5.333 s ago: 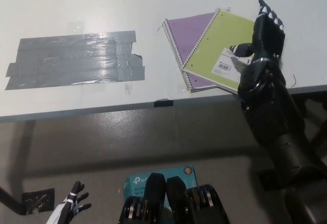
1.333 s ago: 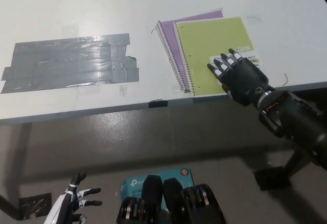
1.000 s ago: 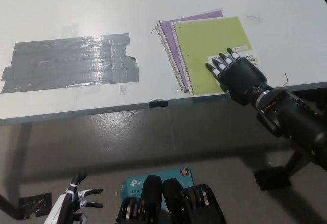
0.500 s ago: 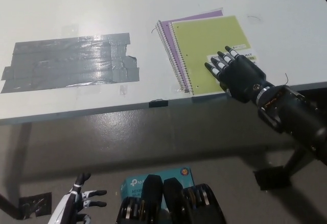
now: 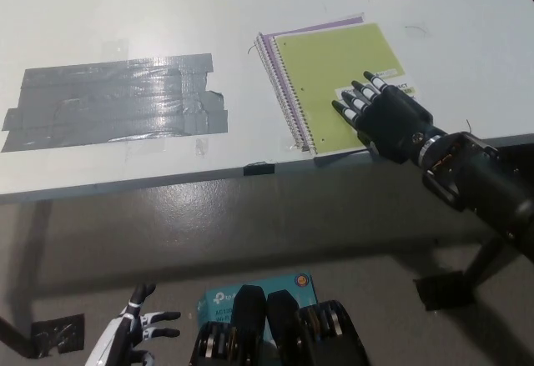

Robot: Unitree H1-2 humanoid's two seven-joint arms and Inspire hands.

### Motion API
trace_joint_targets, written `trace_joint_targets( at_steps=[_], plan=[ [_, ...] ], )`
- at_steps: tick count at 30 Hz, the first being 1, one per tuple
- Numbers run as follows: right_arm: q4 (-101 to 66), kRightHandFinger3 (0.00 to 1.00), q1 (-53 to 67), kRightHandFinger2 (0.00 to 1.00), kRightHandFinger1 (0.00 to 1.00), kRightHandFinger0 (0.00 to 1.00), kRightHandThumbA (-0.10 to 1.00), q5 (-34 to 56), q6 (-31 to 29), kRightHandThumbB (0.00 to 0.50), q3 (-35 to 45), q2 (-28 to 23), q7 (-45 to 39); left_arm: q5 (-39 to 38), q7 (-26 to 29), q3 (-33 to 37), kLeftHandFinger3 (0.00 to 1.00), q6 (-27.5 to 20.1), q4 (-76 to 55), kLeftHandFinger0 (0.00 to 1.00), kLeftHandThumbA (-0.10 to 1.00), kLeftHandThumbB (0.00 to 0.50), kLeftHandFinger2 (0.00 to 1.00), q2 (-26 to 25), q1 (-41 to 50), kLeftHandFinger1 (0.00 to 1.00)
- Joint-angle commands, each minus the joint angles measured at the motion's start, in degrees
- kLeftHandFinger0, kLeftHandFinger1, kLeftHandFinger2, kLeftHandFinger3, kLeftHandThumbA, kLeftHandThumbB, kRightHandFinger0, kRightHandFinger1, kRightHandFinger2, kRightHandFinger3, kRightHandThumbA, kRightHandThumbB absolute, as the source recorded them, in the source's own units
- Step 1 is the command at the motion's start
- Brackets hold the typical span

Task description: The robot uses its right hand to align two notebooks stacked together until they are fully overlapped

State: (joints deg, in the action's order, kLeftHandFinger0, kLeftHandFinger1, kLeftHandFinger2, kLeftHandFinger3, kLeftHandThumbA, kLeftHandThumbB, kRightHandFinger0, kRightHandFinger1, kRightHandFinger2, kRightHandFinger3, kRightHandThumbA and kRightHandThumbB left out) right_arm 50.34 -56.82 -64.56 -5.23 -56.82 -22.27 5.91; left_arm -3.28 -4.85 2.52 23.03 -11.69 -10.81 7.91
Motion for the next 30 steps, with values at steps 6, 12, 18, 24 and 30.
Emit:
trace_joint_targets(
  at_steps=[6,12,18,24,30],
  plan=[
    [1.12,1.00,-0.63,1.00,1.00,1.00,1.00,-1.69,-2.30,0.392,-0.73,1.53,-1.89,0.70,-0.97,0.88,1.00,-1.52,-2.46,0.78,1.00,0.500,0.71,0.03,1.18,0.64],
    [2.11,1.00,-1.65,1.00,1.00,1.00,1.00,-0.66,-0.71,0.387,0.32,3.14,-4.73,1.09,-0.52,1.08,1.00,-1.23,-2.62,0.70,1.00,0.500,0.69,0.09,1.12,0.59],
    [1.02,1.00,-1.67,1.00,1.00,1.00,1.00,-1.24,1.83,0.399,1.17,3.59,-9.17,1.09,-0.58,1.43,1.00,-0.93,-3.02,0.70,1.00,0.500,0.70,0.19,1.06,0.60],
    [0.84,1.00,-2.11,1.00,1.00,1.00,1.00,-1.49,3.21,0.397,1.34,3.81,-10.81,1.06,-0.70,1.65,1.00,-0.79,-2.79,0.68,1.00,0.500,0.70,0.17,0.73,0.60],
    [1.52,1.00,-3.01,1.00,1.00,1.00,1.00,-0.88,3.91,0.396,2.00,4.67,-11.48,1.04,-0.60,1.57,1.00,-0.83,-2.82,0.69,1.00,0.500,0.69,0.13,0.65,0.60]
  ],
)
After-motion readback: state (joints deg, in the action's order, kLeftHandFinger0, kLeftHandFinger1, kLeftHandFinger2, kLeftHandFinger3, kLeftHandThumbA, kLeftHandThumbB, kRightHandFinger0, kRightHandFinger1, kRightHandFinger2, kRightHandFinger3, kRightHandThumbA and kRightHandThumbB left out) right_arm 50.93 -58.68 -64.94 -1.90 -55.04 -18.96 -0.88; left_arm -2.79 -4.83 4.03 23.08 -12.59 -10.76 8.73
